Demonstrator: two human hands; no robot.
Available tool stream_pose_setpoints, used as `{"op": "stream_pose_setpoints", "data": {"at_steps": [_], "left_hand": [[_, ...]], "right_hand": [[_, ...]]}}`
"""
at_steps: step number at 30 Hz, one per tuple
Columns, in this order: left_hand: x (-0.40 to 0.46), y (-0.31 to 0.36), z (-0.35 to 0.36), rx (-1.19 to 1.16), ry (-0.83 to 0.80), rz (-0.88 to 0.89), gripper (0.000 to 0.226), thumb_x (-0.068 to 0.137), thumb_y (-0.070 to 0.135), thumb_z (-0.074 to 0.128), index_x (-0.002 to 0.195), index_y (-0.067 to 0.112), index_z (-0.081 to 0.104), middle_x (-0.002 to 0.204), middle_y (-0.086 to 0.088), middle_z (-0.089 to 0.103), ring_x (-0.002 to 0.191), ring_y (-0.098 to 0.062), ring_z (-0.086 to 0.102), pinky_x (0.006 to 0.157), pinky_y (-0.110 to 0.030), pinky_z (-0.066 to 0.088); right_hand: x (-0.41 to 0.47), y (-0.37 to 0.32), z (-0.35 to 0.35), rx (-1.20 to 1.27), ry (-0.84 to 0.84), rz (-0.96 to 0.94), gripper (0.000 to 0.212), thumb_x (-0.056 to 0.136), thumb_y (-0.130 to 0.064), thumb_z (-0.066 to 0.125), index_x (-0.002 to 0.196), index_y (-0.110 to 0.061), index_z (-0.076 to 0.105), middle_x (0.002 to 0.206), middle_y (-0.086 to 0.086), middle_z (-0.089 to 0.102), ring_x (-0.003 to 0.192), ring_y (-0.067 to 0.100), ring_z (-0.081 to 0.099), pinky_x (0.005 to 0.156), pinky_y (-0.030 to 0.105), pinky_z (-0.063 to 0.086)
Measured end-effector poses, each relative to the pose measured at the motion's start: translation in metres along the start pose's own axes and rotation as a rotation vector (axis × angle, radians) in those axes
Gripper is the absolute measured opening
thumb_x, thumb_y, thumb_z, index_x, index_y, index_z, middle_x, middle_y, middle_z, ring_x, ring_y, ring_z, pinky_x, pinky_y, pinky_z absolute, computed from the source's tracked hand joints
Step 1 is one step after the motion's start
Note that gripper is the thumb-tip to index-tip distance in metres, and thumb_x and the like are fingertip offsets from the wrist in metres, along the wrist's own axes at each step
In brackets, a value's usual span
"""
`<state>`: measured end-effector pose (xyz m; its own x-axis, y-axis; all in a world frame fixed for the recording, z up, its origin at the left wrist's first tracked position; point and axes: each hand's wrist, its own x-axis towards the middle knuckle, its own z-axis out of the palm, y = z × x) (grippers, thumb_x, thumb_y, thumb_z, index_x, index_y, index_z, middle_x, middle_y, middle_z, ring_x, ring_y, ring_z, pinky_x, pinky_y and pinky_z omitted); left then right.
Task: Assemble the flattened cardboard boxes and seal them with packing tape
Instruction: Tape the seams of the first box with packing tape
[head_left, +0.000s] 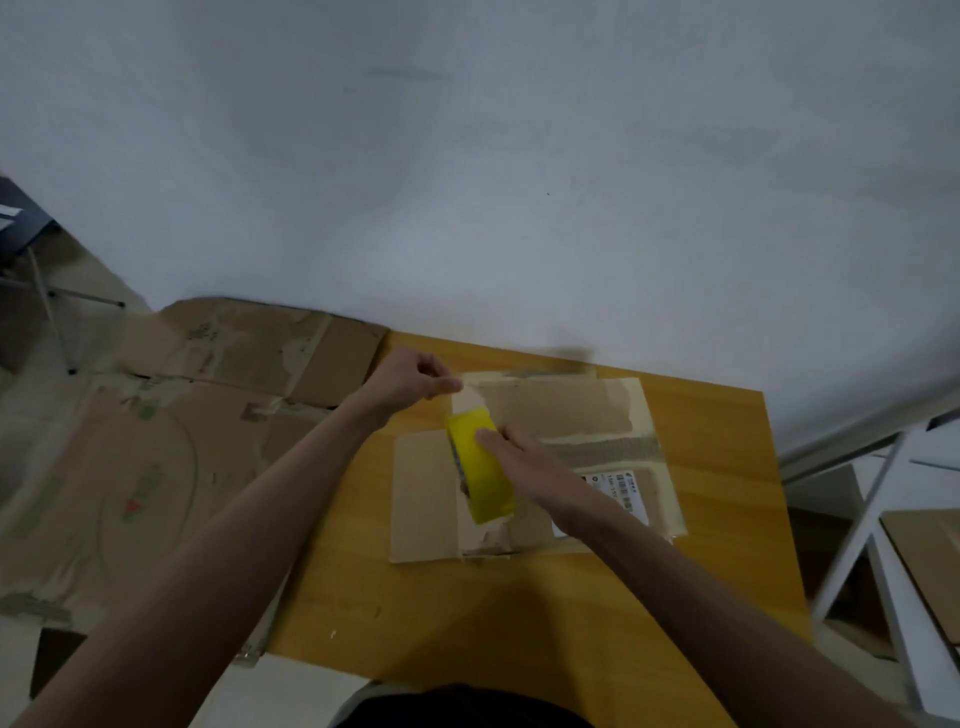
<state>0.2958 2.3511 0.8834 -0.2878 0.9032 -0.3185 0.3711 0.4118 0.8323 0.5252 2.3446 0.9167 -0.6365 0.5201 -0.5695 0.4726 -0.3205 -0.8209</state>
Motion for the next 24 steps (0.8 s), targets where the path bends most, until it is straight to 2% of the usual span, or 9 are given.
{"op": "stream_pose_setpoints", "data": {"at_steps": [3, 5, 8, 10, 12, 14, 16, 20, 24], "left_hand": [[0.014, -0.008, -0.002, -0.003, -0.002, -0.016, 0.018, 0.077, 0.021, 0.085, 0.071, 0.012, 0.07, 0.063, 0.001, 0.063, 0.064, -0.013, 0.056, 0.065, -0.034, 0.045], [0.025, -0.013, -0.006, 0.006, 0.041, -0.032, 0.019, 0.079, 0.021, 0.083, 0.069, 0.014, 0.068, 0.069, -0.003, 0.064, 0.068, -0.014, 0.056, 0.066, -0.034, 0.045], [0.042, -0.016, -0.013, 0.028, 0.104, -0.017, 0.021, 0.082, 0.023, 0.081, 0.069, 0.017, 0.066, 0.073, -0.002, 0.064, 0.068, -0.011, 0.057, 0.062, -0.022, 0.045], [0.051, -0.016, -0.01, 0.034, 0.087, 0.012, 0.021, 0.082, 0.023, 0.082, 0.069, 0.018, 0.065, 0.071, 0.001, 0.064, 0.068, -0.007, 0.058, 0.059, -0.017, 0.044], [0.06, -0.021, -0.002, 0.048, 0.074, 0.005, 0.022, 0.081, 0.022, 0.082, 0.067, 0.019, 0.065, 0.07, 0.003, 0.065, 0.07, -0.008, 0.06, 0.064, -0.023, 0.048], [0.069, -0.031, 0.005, 0.092, 0.058, -0.015, 0.022, 0.079, 0.023, 0.084, 0.067, 0.021, 0.065, 0.071, 0.005, 0.067, 0.076, -0.013, 0.064, 0.072, -0.035, 0.052], [0.077, -0.041, 0.009, 0.124, 0.043, -0.021, 0.022, 0.077, 0.025, 0.085, 0.067, 0.022, 0.065, 0.071, 0.006, 0.067, 0.077, -0.015, 0.066, 0.073, -0.038, 0.054], [0.084, -0.053, 0.016, 0.082, 0.021, -0.033, 0.023, 0.075, 0.02, 0.086, 0.069, 0.018, 0.064, 0.069, 0.006, 0.064, 0.071, -0.01, 0.061, 0.065, -0.026, 0.046], [0.09, -0.062, 0.024, 0.034, 0.014, -0.041, 0.024, 0.073, 0.017, 0.087, 0.072, 0.015, 0.063, 0.071, 0.002, 0.064, 0.069, -0.01, 0.059, 0.062, -0.022, 0.045]], "right_hand": [[0.01, -0.005, 0.007, 0.06, -0.08, 0.021, 0.038, 0.102, -0.042, 0.049, 0.129, -0.015, 0.044, 0.1, 0.008, 0.077, 0.095, 0.019, 0.073, 0.085, 0.039, 0.056], [0.019, -0.009, 0.008, 0.085, -0.03, 0.023, 0.04, 0.1, -0.045, 0.052, 0.125, -0.014, 0.05, 0.097, 0.008, 0.077, 0.092, 0.021, 0.073, 0.088, 0.042, 0.057], [0.029, -0.007, 0.01, 0.184, 0.085, 0.101, 0.05, 0.097, -0.055, 0.054, 0.12, -0.01, 0.06, 0.094, 0.01, 0.076, 0.082, 0.022, 0.073, 0.08, 0.039, 0.06], [0.034, -0.005, 0.015, 0.228, 0.016, 0.129, 0.053, 0.098, -0.049, 0.056, 0.127, -0.005, 0.051, 0.094, 0.017, 0.075, 0.083, 0.027, 0.073, 0.078, 0.041, 0.059], [0.039, -0.007, 0.017, 0.249, -0.033, 0.153, 0.048, 0.099, -0.039, 0.056, 0.131, -0.005, 0.045, 0.096, 0.018, 0.075, 0.088, 0.029, 0.074, 0.076, 0.039, 0.059], [0.044, -0.011, 0.017, 0.288, -0.042, 0.185, 0.04, 0.101, -0.032, 0.052, 0.13, -0.005, 0.048, 0.099, 0.017, 0.075, 0.091, 0.029, 0.073, 0.079, 0.038, 0.058], [0.049, -0.012, 0.017, 0.313, -0.046, 0.208, 0.037, 0.101, -0.03, 0.051, 0.128, -0.004, 0.05, 0.1, 0.017, 0.075, 0.094, 0.029, 0.073, 0.079, 0.036, 0.057], [0.058, -0.008, 0.016, 0.32, -0.037, 0.229, 0.037, 0.102, -0.032, 0.052, 0.125, -0.003, 0.054, 0.101, 0.016, 0.075, 0.095, 0.029, 0.073, 0.073, 0.032, 0.056], [0.065, -0.005, 0.013, 0.355, -0.031, 0.243, 0.037, 0.102, -0.033, 0.052, 0.121, -0.001, 0.059, 0.102, 0.017, 0.075, 0.093, 0.027, 0.073, 0.077, 0.033, 0.057]]}}
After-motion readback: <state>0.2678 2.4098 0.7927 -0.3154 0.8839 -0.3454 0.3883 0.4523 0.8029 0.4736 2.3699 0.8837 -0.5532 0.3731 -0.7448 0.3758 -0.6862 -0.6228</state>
